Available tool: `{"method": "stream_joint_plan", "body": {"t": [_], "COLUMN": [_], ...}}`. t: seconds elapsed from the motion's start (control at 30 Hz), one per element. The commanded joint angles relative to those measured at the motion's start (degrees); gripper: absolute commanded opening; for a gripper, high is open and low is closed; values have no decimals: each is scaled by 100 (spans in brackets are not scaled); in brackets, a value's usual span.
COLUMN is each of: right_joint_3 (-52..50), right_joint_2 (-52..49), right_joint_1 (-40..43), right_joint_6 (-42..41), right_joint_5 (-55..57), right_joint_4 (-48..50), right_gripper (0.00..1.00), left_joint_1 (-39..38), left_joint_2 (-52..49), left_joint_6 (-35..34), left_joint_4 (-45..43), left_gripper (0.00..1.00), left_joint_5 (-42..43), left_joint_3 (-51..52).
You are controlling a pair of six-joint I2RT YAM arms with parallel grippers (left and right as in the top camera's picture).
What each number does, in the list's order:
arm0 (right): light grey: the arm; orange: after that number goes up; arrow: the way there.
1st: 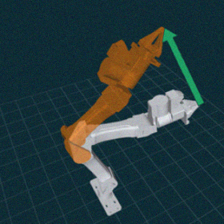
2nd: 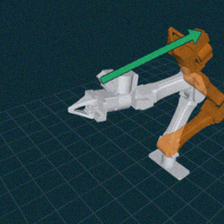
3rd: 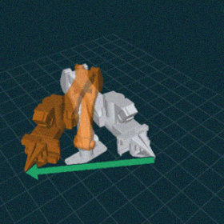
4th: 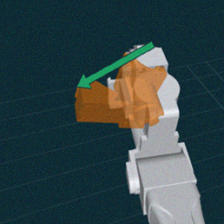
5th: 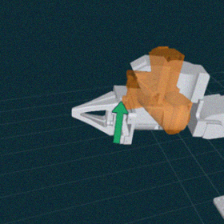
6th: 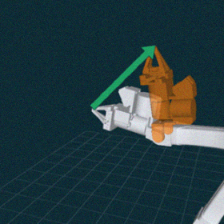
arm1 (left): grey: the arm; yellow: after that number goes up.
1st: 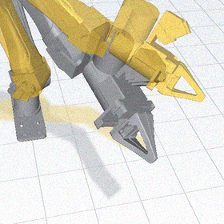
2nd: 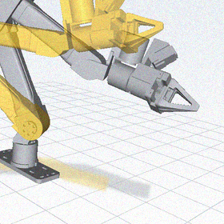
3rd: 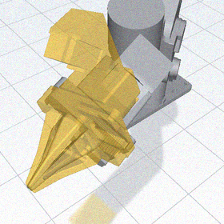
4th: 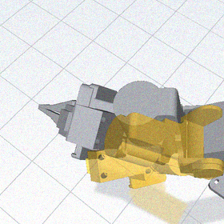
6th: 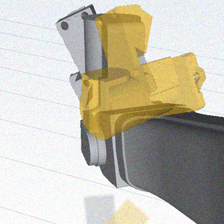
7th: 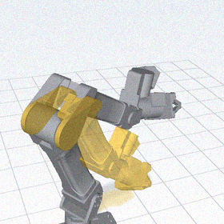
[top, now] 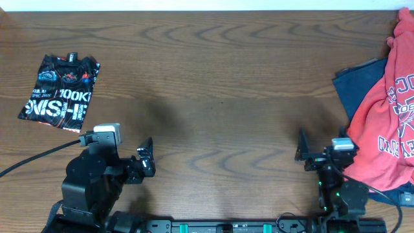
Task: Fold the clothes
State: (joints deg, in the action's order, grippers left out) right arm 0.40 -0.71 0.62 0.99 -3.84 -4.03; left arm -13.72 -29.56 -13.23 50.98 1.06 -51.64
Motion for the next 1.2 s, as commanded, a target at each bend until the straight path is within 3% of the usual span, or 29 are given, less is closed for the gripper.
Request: {"method": "stream_joint_plan", "body": {"t": [0.0, 1.17], "right_joint_3": [-9, -9], "right_joint_2": [44, 37], "right_joint_1": [17, 17], "right_joint_6": [186, 186], "right_joint_5": [122, 122], "right_joint_4": [-11, -4], "right_gripper": [99, 99], "left_joint_1": [-24, 7], "left_joint_2": [4, 31], "left_joint_6": [72, 175], "left_joint_4": [-7, 63], "left_gripper": [98, 98], "left_joint_5": [-66, -122], "left_joint_3": [26, 26]}}
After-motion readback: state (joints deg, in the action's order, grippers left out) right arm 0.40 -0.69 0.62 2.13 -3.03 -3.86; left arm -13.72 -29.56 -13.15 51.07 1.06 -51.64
